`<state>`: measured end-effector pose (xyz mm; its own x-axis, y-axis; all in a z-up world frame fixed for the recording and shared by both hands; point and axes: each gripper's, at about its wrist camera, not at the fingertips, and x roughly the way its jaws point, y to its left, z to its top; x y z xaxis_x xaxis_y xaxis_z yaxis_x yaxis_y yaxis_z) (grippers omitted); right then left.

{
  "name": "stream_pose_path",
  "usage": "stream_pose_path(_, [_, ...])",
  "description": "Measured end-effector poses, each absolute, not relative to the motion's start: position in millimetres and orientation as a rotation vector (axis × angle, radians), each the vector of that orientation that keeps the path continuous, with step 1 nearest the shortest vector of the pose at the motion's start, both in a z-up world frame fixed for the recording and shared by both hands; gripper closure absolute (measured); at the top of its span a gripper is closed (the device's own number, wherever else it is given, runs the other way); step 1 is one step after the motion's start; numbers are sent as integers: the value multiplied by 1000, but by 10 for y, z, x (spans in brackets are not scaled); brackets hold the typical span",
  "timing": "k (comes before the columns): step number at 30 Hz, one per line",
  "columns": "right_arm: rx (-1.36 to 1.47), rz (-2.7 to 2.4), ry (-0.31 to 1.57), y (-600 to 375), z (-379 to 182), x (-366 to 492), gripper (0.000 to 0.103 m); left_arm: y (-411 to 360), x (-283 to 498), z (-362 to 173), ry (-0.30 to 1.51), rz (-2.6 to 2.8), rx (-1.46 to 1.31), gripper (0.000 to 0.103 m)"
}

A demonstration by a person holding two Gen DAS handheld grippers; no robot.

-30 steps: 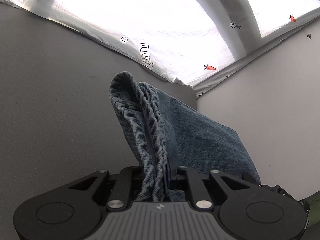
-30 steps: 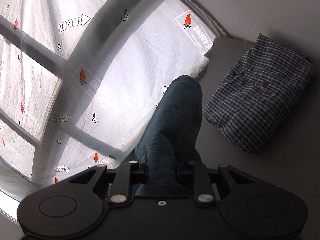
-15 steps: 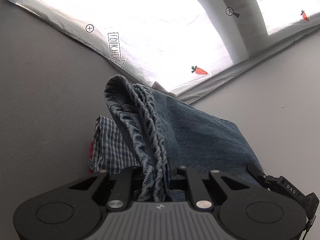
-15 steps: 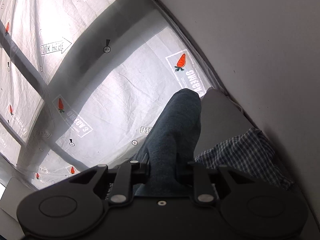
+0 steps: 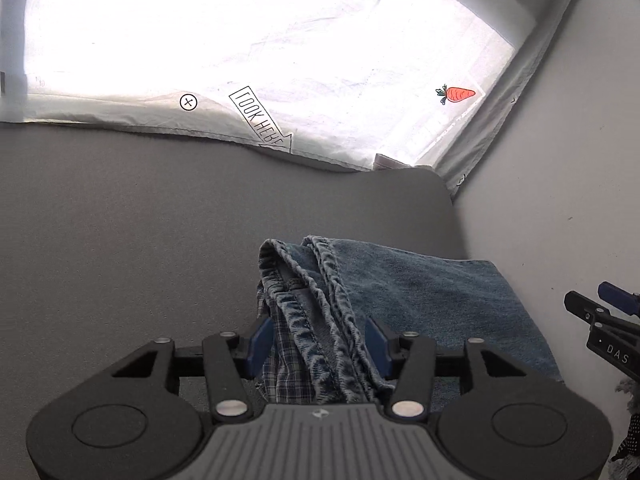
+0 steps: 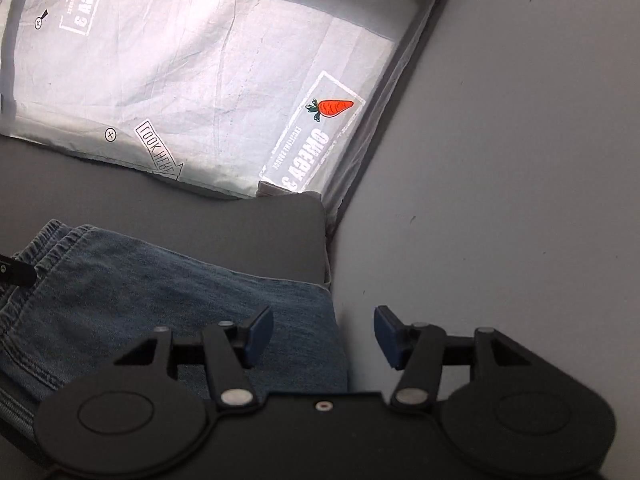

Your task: Fold clothes

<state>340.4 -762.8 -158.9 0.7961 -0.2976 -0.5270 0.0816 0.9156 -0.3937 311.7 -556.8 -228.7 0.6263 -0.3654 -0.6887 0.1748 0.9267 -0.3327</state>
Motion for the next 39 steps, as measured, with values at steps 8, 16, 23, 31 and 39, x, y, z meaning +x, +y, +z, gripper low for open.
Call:
stream_pose_path(8, [-30, -274, 718, -7936, -2218, 3213, 78, -6007, 2872, -2134, 732, -446, -159, 59])
stream_pose_path(16, [-49, -316, 718, -7871, -2605, 3095, 68, -6012, 2916, -2853, 933, -451, -166, 65])
stream_pose_path(23, [-96, -350, 680, -7632, -2100, 2772, 35, -5390, 2608, -2064, 778, -335, -113, 45])
stream_pose_path(31, [-46, -254, 400, -6661, -1096, 2178, 3, -3759, 1979, -855, 480, -120, -165, 0])
stream_pose_path(39, [41, -176, 226, -5142, -434, 1197, 0, -2066, 1231, -231, 336, -108, -202, 0])
